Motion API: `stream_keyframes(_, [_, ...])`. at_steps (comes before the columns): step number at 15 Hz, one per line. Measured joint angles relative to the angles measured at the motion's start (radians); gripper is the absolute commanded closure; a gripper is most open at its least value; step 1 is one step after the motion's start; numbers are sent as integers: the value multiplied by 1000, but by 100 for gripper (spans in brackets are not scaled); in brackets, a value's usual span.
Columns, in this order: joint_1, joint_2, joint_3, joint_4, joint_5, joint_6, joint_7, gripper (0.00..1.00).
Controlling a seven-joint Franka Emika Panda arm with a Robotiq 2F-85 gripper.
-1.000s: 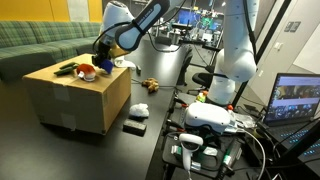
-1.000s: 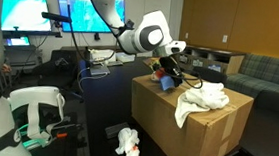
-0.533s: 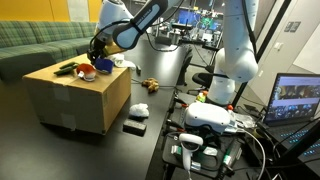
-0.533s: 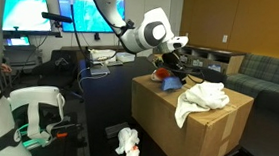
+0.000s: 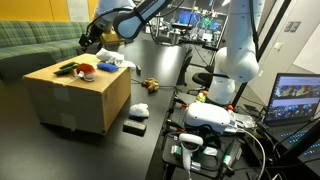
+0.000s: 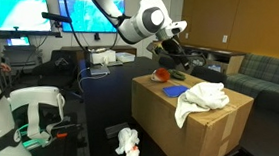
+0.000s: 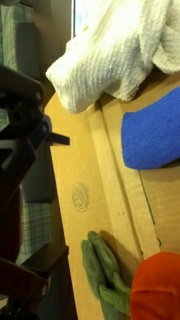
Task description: Remove the brown moose, white plastic, toy vegetable, put them on the table and put the white cloth, blue sponge and black whiteboard eraser on the box
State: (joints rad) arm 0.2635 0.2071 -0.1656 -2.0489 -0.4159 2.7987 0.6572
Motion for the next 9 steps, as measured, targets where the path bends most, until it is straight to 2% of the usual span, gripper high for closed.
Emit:
stream_keyframes(4, [7, -39, 31, -37, 17, 19, -1, 0])
stream_keyframes(9, [7, -42, 95, -119, 108, 99, -35, 0])
